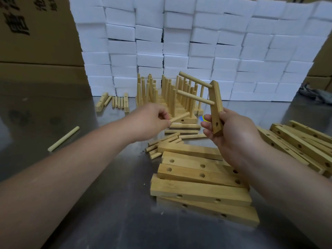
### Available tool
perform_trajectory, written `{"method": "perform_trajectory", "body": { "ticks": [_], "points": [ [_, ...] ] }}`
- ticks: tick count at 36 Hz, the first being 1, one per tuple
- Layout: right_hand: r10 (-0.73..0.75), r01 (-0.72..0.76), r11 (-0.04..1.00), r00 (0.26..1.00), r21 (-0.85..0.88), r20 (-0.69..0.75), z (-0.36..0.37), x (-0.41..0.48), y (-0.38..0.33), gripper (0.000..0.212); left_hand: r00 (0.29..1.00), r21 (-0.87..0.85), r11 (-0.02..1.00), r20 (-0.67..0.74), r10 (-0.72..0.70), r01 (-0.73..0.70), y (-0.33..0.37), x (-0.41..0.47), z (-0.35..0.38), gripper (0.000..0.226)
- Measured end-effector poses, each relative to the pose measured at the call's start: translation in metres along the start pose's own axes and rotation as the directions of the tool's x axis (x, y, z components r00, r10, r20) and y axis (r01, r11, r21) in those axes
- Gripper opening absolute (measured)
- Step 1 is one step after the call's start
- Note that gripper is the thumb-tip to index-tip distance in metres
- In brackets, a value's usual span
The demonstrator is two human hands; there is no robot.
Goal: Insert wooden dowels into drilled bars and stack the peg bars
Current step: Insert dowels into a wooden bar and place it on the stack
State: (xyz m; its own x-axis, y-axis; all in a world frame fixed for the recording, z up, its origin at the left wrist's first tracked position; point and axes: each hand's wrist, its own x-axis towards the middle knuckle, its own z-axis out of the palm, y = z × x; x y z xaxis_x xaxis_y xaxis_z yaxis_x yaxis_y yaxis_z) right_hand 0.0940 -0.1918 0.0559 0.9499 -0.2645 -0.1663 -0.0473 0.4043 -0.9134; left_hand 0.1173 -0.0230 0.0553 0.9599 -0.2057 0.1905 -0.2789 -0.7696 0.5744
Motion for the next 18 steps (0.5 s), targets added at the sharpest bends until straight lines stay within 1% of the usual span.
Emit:
{"method": "perform_trajectory", "body": {
  "ticks": [2, 4, 7, 10, 18],
  "points": [
    [-0.013, 0.013, 1.0, 1.0, 0.008, -0.007, -0.002, 0.002, -0.001, 0.017, 0.995, 0.007, 0.997, 0.065, 0.074, -0.074, 0.013, -0.007, -0.004, 0.011],
    [-0.022, 0.022, 1.0, 1.0, 0.002, -0.011, -0.003, 0.002, -0.002, 0.021, 0.987, 0.026, 0.991, 0.101, 0.129, -0.132, 0.024, -0.013, -0.004, 0.01],
    [-0.034, 0.034, 0.999, 0.999, 0.0, -0.035, -0.004, 0.003, -0.002, 0.025, 0.979, 0.033, 0.981, 0.072, 0.191, -0.193, 0.034, -0.019, -0.001, 0.013],
    [-0.038, 0.038, 0.999, 0.999, 0.008, -0.01, -0.003, 0.002, -0.001, 0.019, 0.975, 0.037, 0.974, 0.028, 0.222, -0.223, 0.038, -0.022, 0.002, 0.015],
    [-0.051, 0.051, 0.999, 0.998, -0.005, 0.02, -0.003, 0.001, -0.001, 0.021, 0.953, 0.08, 0.952, -0.043, 0.3, -0.296, 0.036, -0.024, 0.007, 0.012]
  ]
}}
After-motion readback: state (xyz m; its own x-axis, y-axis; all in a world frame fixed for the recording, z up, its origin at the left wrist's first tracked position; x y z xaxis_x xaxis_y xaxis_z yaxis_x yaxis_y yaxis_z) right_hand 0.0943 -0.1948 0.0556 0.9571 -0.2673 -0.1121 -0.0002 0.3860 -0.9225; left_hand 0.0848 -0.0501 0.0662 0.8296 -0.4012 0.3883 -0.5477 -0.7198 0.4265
